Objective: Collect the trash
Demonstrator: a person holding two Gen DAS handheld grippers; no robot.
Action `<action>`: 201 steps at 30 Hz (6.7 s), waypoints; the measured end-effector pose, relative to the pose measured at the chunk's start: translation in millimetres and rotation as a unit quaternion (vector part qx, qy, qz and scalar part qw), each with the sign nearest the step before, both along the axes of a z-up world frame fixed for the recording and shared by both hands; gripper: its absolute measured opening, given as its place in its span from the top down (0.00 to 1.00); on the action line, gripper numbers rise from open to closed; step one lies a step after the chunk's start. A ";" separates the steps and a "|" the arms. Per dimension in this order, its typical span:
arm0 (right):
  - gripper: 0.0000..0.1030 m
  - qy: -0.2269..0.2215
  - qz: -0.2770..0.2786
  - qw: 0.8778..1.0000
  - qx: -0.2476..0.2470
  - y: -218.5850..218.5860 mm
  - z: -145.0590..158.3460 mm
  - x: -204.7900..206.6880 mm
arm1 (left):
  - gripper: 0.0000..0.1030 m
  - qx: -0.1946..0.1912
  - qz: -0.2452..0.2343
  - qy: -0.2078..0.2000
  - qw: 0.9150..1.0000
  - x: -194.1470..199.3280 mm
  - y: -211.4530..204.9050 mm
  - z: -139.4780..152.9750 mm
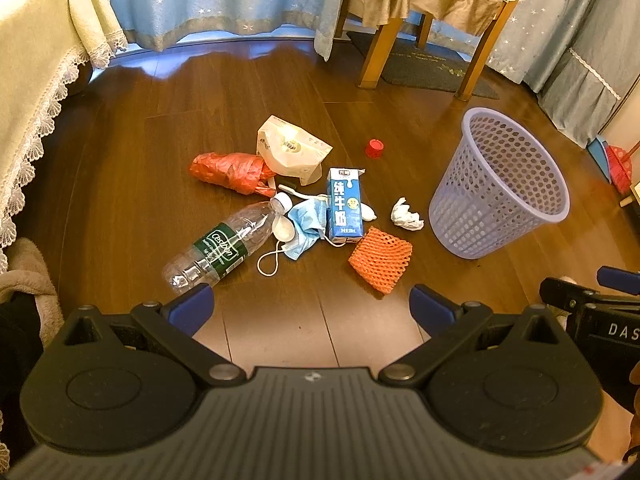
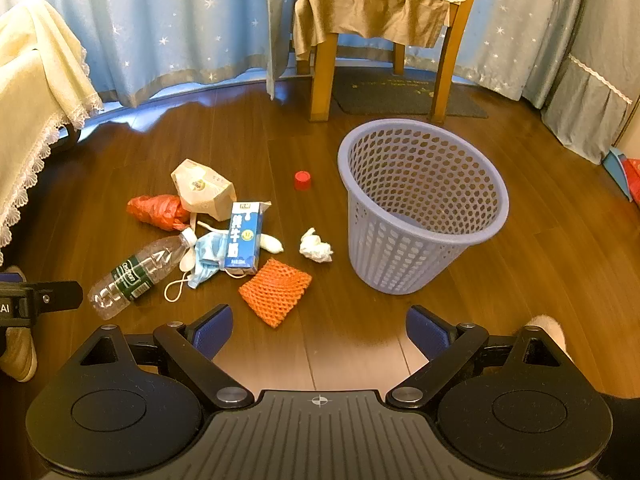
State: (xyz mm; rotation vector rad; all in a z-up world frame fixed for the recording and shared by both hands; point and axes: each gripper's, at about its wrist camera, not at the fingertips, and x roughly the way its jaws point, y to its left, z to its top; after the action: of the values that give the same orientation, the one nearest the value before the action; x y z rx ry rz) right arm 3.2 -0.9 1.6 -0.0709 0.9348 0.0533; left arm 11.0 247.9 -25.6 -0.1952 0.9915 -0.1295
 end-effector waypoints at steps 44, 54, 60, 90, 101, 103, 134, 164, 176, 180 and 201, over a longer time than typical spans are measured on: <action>0.29 -0.005 0.279 0.939 -0.204 -51.7 -57.2 104.1 | 0.01 0.071 -0.206 -0.041 0.975 97.0 -9.5 -19.3; 0.48 0.043 0.332 0.913 -0.234 -58.7 -96.6 130.2 | 0.01 0.101 -0.278 -0.055 0.954 113.0 -30.4 -33.3; 0.55 0.056 0.346 0.905 -0.241 -55.1 -109.8 141.3 | 0.01 0.109 -0.302 -0.036 0.946 120.1 -38.4 -43.7; 0.90 0.055 0.369 0.888 -0.270 -45.1 -135.2 153.0 | 0.02 0.104 -0.305 -0.050 0.945 127.0 -38.6 -48.8; 0.90 0.043 0.404 0.851 -0.334 -24.9 -150.9 130.8 | 0.02 0.107 -0.304 -0.048 0.946 126.1 -35.8 -51.9; 0.91 0.042 0.411 0.841 -0.349 -19.6 -155.6 125.1 | 0.02 0.107 -0.303 -0.046 0.946 125.1 -34.2 -53.5; 0.91 0.033 0.450 0.762 -0.465 45.7 -207.8 80.8 | 0.02 0.165 -0.258 0.004 0.952 123.9 54.6 -148.0; 0.91 0.056 0.442 0.763 -0.469 64.9 -213.5 86.9 | 0.16 0.201 -0.326 0.049 0.922 156.8 52.6 -217.0; 0.91 0.061 0.443 0.767 -0.460 64.9 -214.1 88.5 | 0.26 0.211 -0.342 0.058 0.914 161.6 53.6 -229.6; 0.91 0.059 0.443 0.770 -0.455 66.1 -214.5 89.8 | 0.31 0.210 -0.351 0.064 0.910 161.0 53.0 -235.3; 0.91 0.054 0.445 0.771 -0.452 66.4 -213.7 90.0 | 0.44 0.193 -0.336 0.101 0.916 161.0 52.9 -220.4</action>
State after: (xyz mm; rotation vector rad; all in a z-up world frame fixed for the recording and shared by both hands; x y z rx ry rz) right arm 93.2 65.4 -212.1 -1.4353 0.8958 0.4916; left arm 171.9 300.8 -246.0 0.5163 1.2386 -0.5444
